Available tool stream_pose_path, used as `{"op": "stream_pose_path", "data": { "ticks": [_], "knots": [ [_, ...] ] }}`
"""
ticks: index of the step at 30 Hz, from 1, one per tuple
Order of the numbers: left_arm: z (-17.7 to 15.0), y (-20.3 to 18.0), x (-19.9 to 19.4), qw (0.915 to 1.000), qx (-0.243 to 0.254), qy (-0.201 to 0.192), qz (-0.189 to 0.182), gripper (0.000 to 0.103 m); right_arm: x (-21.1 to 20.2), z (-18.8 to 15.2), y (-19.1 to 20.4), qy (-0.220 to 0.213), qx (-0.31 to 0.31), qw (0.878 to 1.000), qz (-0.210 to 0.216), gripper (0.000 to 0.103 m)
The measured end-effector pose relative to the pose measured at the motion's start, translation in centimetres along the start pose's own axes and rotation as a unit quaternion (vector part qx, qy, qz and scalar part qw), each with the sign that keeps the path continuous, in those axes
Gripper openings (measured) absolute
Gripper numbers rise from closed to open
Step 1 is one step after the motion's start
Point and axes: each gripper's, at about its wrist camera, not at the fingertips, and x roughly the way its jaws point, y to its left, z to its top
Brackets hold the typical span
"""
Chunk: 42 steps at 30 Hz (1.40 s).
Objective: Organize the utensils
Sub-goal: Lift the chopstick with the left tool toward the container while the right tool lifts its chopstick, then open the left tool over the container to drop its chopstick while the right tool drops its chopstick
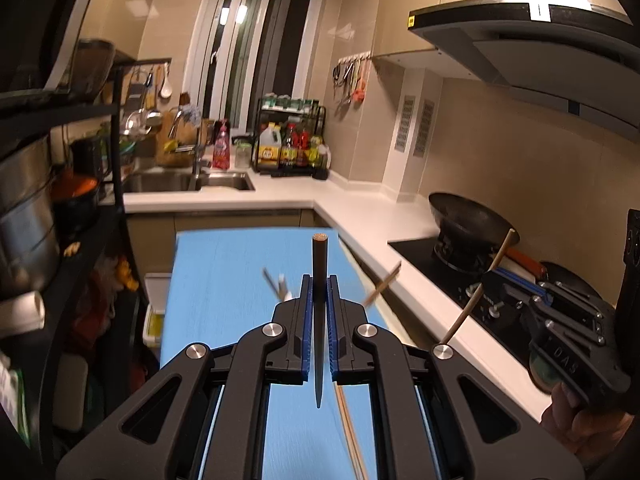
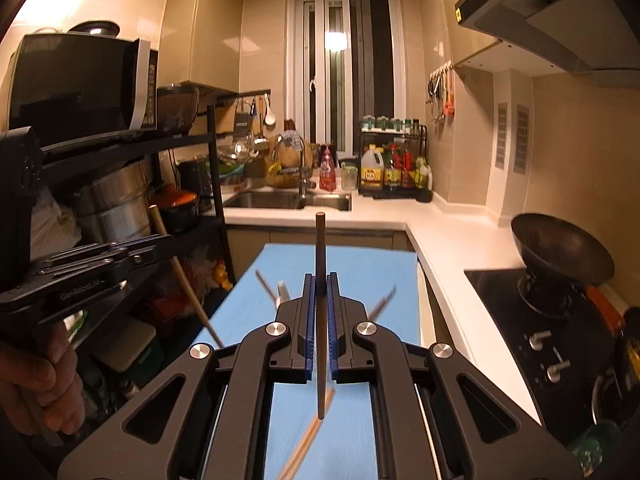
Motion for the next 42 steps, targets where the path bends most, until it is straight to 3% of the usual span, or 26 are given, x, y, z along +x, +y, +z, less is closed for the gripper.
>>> {"op": "stream_pose_path", "data": {
  "ticks": [6,13,21,23,24,26,33,42],
  "knots": [
    [4.6,0.3,4.1,0.9995,-0.008,-0.031,-0.003,0.007,4.4,4.0,-0.2,-0.038,-0.008,0.999,-0.012,0.006],
    [5.2,0.1,9.6,0.9993,0.007,-0.036,0.007,0.007,9.8,3.5,-1.6,-0.071,0.002,0.997,-0.03,0.006],
    [2.4,0.6,14.7,0.9998,0.01,0.015,0.008,0.007,15.2,-1.2,-2.9,0.014,0.01,1.0,-0.019,0.008],
    [1.7,0.6,15.1,0.9995,0.011,0.031,0.0,0.007,15.3,-1.9,-3.2,0.029,0.009,0.999,-0.019,0.021],
    [1.4,0.6,15.1,0.9993,0.011,0.037,-0.002,0.01,15.0,-2.1,-3.1,0.029,0.007,0.999,-0.018,0.027],
    [1.2,0.8,14.5,0.9994,0.011,0.033,-0.003,0.037,14.0,-2.4,-3.2,0.029,-0.001,0.999,-0.018,0.029],
    [-0.7,1.2,9.4,1.0,0.009,-0.001,0.003,0.038,8.4,-4.0,-3.5,0.024,0.001,1.0,-0.007,0.029],
    [-8.9,1.0,3.2,0.9995,0.01,0.008,0.028,0.032,2.9,-11.1,-1.6,0.041,0.008,0.999,0.004,0.029]
  ]
}}
